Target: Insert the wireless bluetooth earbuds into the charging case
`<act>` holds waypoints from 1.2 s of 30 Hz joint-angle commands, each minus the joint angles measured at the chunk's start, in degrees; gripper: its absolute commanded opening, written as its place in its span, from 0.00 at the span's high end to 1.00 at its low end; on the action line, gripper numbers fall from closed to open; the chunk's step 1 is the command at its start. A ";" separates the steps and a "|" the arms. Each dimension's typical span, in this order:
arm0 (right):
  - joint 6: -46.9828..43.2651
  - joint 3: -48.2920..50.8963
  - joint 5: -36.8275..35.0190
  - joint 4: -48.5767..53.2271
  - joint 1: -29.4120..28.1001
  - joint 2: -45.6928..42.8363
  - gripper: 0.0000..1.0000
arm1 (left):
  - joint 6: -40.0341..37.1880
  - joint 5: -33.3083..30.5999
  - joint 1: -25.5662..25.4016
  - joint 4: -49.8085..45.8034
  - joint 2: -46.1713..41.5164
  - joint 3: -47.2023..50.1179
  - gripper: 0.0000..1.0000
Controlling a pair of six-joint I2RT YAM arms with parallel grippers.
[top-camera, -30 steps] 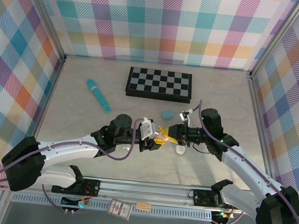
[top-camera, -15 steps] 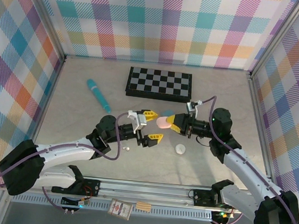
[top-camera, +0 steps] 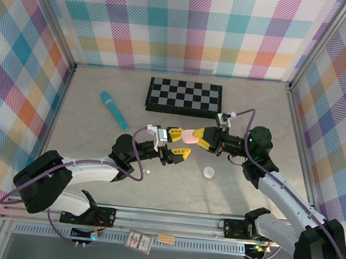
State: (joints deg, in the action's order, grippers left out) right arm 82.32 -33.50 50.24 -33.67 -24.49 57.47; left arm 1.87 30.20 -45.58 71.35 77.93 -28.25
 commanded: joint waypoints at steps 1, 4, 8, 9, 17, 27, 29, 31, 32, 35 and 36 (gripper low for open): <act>0.46 0.53 0.97 -0.86 -0.11 -1.40 0.83 | 0.84 2.78 0.41 4.85 0.43 -2.28 0.44; 0.21 0.57 1.01 0.54 -0.12 -1.78 0.84 | 1.02 3.34 0.41 4.85 0.90 -2.75 0.45; -0.34 0.47 0.97 1.37 -0.12 -2.17 0.84 | 1.03 3.57 0.45 4.85 1.08 -3.12 0.46; -0.86 0.36 1.11 2.23 -0.12 -2.27 0.84 | 1.03 3.54 0.46 4.85 1.10 -3.20 0.46; -1.40 -0.02 1.26 3.46 -0.12 -2.17 0.84 | 1.04 4.24 0.43 4.85 1.51 -3.57 0.53; 0.00 0.13 0.69 1.72 -0.12 -2.33 0.84 | 0.94 5.21 0.47 4.76 2.33 -3.35 0.51; 0.08 0.18 0.56 1.84 -0.12 -2.37 0.84 | 0.69 5.23 0.49 4.76 2.43 -3.35 0.51; 0.20 0.19 0.56 1.81 -0.12 -2.37 0.84 | 0.68 5.14 0.44 4.84 2.50 -3.47 0.50; 0.28 0.31 0.48 1.68 -0.12 -2.41 0.84 | 0.68 5.22 0.43 4.84 2.55 -3.48 0.51; 0.28 0.49 0.39 1.70 -0.12 -2.45 0.84 | 0.68 5.31 0.47 4.82 2.54 -3.57 0.51; 0.29 0.53 0.38 1.75 -0.12 -2.45 0.84 | 0.69 5.31 0.48 4.77 2.53 -3.55 0.52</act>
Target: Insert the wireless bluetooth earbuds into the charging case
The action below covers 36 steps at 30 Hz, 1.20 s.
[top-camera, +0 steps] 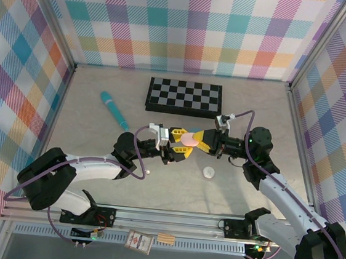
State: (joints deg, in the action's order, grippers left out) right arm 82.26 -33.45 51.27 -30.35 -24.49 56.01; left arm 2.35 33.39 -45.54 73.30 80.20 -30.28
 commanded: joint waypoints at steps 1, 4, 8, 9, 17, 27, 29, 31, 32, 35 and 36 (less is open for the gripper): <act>0.27 0.52 -0.69 -1.49 -0.14 -0.99 0.84 | 0.27 2.03 0.37 2.83 0.23 -1.49 0.52; 0.28 0.67 -0.73 -1.39 -0.12 -1.06 0.84 | 0.35 2.27 0.38 2.82 0.21 -1.58 0.57; 0.36 0.65 -0.90 -1.34 -0.12 -1.05 0.84 | 0.36 2.32 0.37 2.86 0.39 -1.59 0.61; 0.23 0.60 -0.91 -0.99 -0.14 -1.07 0.84 | 0.31 2.37 0.38 2.86 0.47 -1.58 0.63; -7.48 -3.16 -2.19 10.78 -0.15 -3.03 0.45 | -0.15 2.39 0.41 -1.48 -1.30 -1.58 0.64; -52.97 -21.63 -14.31 55.39 -0.43 -4.44 0.12 | 3.16 6.49 3.23 -9.45 -6.18 -0.48 0.65; -64.32 -23.64 -17.23 59.52 -1.62 -4.97 0.13 | 4.68 7.80 3.93 -9.50 -6.49 -0.27 0.65; -72.98 -24.46 -18.92 60.29 -2.78 -6.13 0.13 | 5.70 8.84 4.47 -9.62 -6.81 -0.30 0.66; -75.35 -24.89 -18.88 60.15 -3.08 -6.39 0.13 | 6.00 9.47 4.71 -9.78 -6.85 -0.41 0.66; -81.68 -26.49 -17.85 60.39 -4.34 -5.52 0.13 | 6.65 10.37 5.02 -10.17 -7.25 -0.82 0.67; -83.04 -26.91 -18.03 60.54 -4.98 -4.88 0.13 | 6.66 10.47 5.02 -10.47 -7.36 -0.89 0.67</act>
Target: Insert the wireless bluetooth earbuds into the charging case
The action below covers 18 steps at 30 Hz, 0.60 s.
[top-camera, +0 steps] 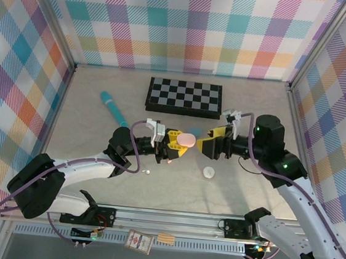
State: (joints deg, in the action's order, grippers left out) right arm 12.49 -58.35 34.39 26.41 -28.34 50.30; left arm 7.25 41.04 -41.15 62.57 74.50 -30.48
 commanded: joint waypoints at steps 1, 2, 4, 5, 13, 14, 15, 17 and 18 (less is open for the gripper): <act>-14.12 -2.28 -1.74 3.69 -1.85 1.53 0.13 | 1.71 2.98 0.67 0.07 -1.73 -0.81 0.67; -14.42 -2.15 -2.31 3.01 -2.59 2.10 0.13 | 1.77 3.00 0.63 0.01 -1.69 -0.90 0.67; -15.13 -1.54 -3.87 1.07 -4.67 2.90 0.13 | 2.04 3.26 0.63 0.13 -1.63 -1.07 0.67; -15.22 -1.26 -4.81 0.50 -5.49 3.02 0.12 | 2.28 3.26 0.63 0.34 -1.50 -1.16 0.67; -15.72 0.12 -9.86 -0.61 -6.27 4.11 0.12 | 3.95 3.15 0.68 2.88 -0.45 -1.59 0.67; -15.92 0.24 -9.95 -0.66 -6.28 4.19 0.12 | 4.23 3.17 0.64 3.19 -0.32 -1.64 0.67; -15.96 0.30 -10.26 -0.59 -6.30 4.39 0.12 | 4.64 3.26 0.63 3.79 -0.12 -1.64 0.67; -16.31 0.26 -10.57 -0.58 -6.29 4.52 0.12 | 5.45 3.15 0.69 4.80 0.28 -1.69 0.67; -16.36 0.25 -10.83 -0.59 -6.29 4.64 0.12 | 5.75 3.32 0.63 5.11 0.43 -1.67 0.67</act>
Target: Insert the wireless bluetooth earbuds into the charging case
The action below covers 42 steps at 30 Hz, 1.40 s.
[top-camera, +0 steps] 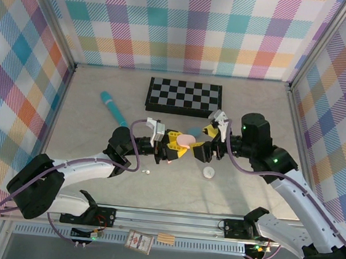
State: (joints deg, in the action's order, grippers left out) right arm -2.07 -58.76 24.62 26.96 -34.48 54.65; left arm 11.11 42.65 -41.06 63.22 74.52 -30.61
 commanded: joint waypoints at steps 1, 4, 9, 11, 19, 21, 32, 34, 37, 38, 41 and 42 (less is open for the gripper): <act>-1.72 0.66 -1.17 -1.27 -0.13 0.42 0.11 | 2.20 1.86 0.54 4.76 0.58 -1.56 0.67; -1.82 0.58 -1.54 -1.50 -0.15 0.72 0.11 | 2.62 2.02 0.54 5.25 0.72 -1.47 0.67; -1.18 0.84 -4.15 -3.56 -0.15 0.46 0.12 | 2.95 2.78 0.54 4.45 0.45 -1.72 0.67; -0.72 1.15 -5.75 -5.03 -0.15 0.11 0.12 | 2.95 3.29 0.54 4.24 0.45 -1.80 0.67; -0.31 1.33 -9.85 -9.19 -0.12 -0.97 0.12 | 2.60 4.01 0.54 3.44 0.25 -1.56 0.67; -0.29 1.11 -10.24 -9.64 -0.14 -0.70 0.12 | 2.59 4.28 0.54 3.43 0.20 -1.64 0.67; 1.94 -3.90 -11.80 -8.76 0.01 3.17 0.12 | -0.01 3.78 0.63 0.31 -1.26 -0.42 0.67; 2.76 -6.27 -11.13 -6.05 -0.02 3.80 0.13 | -0.93 3.33 0.77 -0.87 -1.81 -0.03 0.67; 4.38 -6.54 -7.47 -6.26 -0.06 2.28 0.12 | -1.82 2.34 1.27 -1.72 -2.70 0.80 0.67; 5.31 -6.33 -6.03 -6.73 -0.05 1.61 0.12 | -2.26 2.04 1.54 -2.18 -2.96 1.05 0.67; 10.94 -5.41 -5.02 -8.86 0.28 -0.04 0.11 | -3.89 1.40 2.74 -4.31 -4.22 1.83 0.66; 13.63 -5.03 -4.79 -9.51 0.97 -0.28 0.11 | -4.12 1.36 3.27 -4.79 -4.68 2.16 0.67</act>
State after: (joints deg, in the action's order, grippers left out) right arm 4.73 -63.40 17.15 19.35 -34.33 56.05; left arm 9.43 44.27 -39.13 59.40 71.75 -29.56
